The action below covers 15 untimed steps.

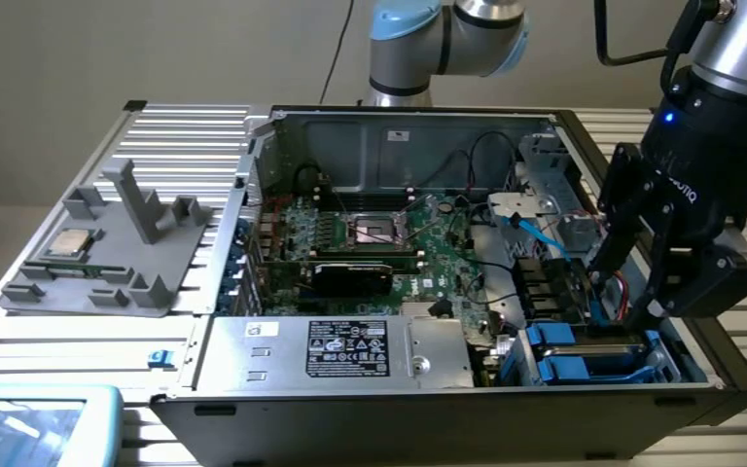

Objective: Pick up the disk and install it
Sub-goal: 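Insert the second disk wire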

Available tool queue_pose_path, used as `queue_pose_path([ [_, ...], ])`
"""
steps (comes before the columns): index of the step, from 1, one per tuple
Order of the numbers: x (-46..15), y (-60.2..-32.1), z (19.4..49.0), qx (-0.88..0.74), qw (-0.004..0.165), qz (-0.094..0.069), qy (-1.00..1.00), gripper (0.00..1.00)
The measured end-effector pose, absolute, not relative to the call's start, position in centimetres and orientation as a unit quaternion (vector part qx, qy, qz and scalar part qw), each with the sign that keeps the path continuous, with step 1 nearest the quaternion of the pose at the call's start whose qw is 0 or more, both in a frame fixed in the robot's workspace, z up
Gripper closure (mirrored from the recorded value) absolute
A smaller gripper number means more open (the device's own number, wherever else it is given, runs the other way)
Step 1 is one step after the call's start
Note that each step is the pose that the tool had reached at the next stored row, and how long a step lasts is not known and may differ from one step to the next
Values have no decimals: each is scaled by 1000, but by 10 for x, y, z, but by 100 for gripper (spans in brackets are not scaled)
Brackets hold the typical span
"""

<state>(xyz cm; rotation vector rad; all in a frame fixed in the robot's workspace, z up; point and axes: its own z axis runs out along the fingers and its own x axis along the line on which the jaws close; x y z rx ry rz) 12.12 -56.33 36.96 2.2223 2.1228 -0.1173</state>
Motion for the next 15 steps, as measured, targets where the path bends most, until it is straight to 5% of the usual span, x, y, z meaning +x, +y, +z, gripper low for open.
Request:
queue_pose_path([
  [2,121,-563,370,722,33,-38,690,44],
  [8,121,-563,370,722,33,-38,690,62],
  [12,121,-563,370,722,33,-38,690,85],
  [15,121,-563,370,722,33,-38,690,89],
])
